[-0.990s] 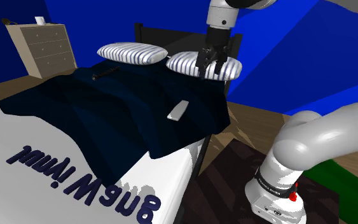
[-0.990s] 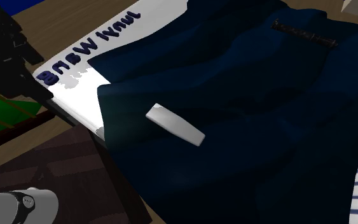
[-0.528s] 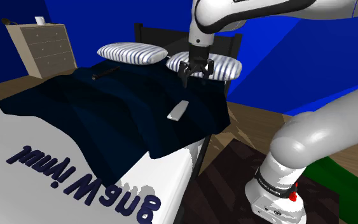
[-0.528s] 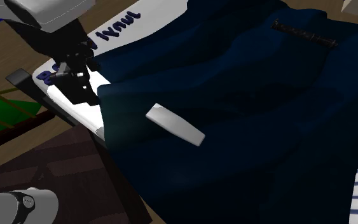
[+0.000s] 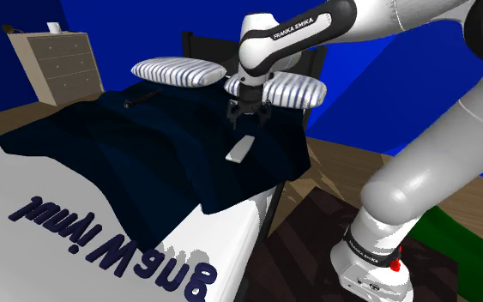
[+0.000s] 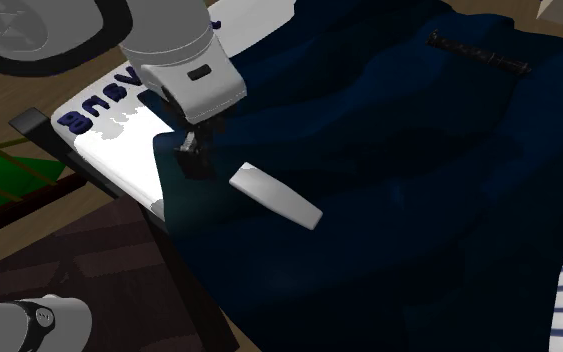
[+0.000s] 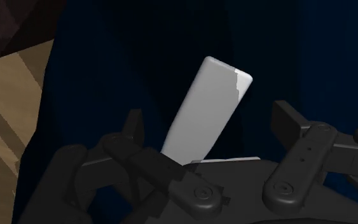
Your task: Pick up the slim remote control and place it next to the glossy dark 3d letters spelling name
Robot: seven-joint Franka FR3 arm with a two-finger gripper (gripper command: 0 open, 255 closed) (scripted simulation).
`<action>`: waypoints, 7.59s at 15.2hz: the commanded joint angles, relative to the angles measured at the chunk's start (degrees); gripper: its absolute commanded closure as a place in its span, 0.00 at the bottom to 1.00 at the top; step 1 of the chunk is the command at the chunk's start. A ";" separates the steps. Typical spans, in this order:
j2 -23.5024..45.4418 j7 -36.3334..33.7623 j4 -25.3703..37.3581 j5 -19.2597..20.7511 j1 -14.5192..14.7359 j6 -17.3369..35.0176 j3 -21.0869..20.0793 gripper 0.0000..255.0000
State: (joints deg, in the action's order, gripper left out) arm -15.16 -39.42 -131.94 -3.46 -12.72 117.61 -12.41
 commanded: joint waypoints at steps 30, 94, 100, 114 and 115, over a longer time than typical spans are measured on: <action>24.38 -24.37 5.87 5.57 -4.68 16.90 1.84 1.00; 22.10 -61.34 3.96 7.39 12.71 16.00 -16.54 1.00; 22.10 -61.34 3.96 7.40 12.71 16.00 -16.54 1.00; 17.32 -59.04 6.78 4.15 12.19 9.05 -16.91 0.00; 17.32 -59.04 6.78 4.15 12.19 9.05 -16.91 0.00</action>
State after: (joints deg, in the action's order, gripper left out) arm 2.18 -98.46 -125.18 0.71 -0.54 126.71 -29.32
